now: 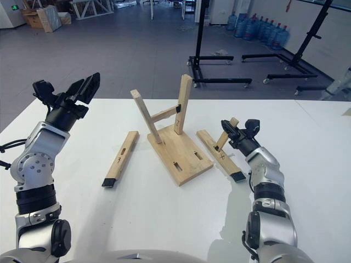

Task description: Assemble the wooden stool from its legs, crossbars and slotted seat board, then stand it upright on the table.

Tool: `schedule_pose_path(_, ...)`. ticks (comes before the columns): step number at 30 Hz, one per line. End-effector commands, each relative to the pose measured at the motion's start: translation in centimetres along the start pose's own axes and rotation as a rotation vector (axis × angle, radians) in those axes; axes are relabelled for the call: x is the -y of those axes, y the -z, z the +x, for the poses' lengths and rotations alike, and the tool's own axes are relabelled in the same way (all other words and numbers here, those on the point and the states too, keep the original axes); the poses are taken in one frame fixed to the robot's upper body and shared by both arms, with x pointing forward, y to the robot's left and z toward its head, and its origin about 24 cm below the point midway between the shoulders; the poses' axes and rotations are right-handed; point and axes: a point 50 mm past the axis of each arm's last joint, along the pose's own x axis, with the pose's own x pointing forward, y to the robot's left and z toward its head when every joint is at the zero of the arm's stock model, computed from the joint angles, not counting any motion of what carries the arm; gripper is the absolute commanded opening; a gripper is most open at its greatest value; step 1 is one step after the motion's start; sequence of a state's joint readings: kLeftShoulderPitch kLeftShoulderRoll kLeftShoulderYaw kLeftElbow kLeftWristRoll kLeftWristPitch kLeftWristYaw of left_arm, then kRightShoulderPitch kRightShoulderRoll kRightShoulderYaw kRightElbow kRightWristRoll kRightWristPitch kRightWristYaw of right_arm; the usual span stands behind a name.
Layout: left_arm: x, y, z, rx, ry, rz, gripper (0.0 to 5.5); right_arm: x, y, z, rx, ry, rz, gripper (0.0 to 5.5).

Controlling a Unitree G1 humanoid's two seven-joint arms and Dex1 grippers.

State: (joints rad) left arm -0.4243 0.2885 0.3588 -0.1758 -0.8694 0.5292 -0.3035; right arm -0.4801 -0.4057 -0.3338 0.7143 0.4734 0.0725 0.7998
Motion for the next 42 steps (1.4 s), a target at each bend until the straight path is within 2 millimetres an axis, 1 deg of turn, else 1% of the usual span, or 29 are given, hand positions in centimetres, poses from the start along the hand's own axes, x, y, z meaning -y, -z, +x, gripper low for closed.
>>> schedule_pose_path(1,0.2,0.0,0.2,-0.001,0.011,0.016,5.40,0.2,1.6,-1.3,-0.046,0.042,-0.013,0.40)
schedule_pose_path(8,0.5,0.0,0.3,0.004,0.019,0.019,5.40,-0.9,4.4,-2.6,-0.061,0.066,-0.002,0.40)
schedule_pose_path(11,0.5,0.1,0.3,0.006,0.021,0.019,5.40,-1.1,5.1,-2.8,-0.079,0.073,-0.003,0.40)
schedule_pose_path(14,0.6,0.1,0.3,0.007,0.023,0.018,5.40,-0.8,4.5,-2.7,-0.064,0.087,0.010,0.40)
schedule_pose_path(17,0.7,0.1,0.3,0.006,0.024,0.017,5.40,0.0,3.5,-2.5,-0.049,0.108,0.028,0.40)
schedule_pose_path(21,0.7,0.3,0.3,0.003,0.026,0.021,5.40,0.8,3.0,-2.6,-0.093,0.125,-0.013,0.40)
schedule_pose_path(26,0.8,0.4,0.3,0.002,0.030,0.025,5.40,1.1,2.7,-2.4,-0.122,0.118,-0.053,0.40)
schedule_pose_path(28,0.9,0.4,0.5,-0.001,0.037,0.030,5.40,0.9,3.1,-2.7,-0.130,0.113,-0.074,0.40)
schedule_pose_path(33,1.0,0.4,0.6,-0.003,0.042,0.033,5.40,0.3,5.0,-3.4,-0.147,0.106,-0.087,0.40)
schedule_pose_path(37,1.1,0.4,0.7,-0.004,0.046,0.037,5.40,-0.2,6.8,-4.0,-0.174,0.105,-0.072,0.40)
schedule_pose_path(42,1.2,0.5,0.7,-0.007,0.049,0.044,5.40,-0.6,9.0,-4.7,-0.247,0.113,-0.120,0.40)
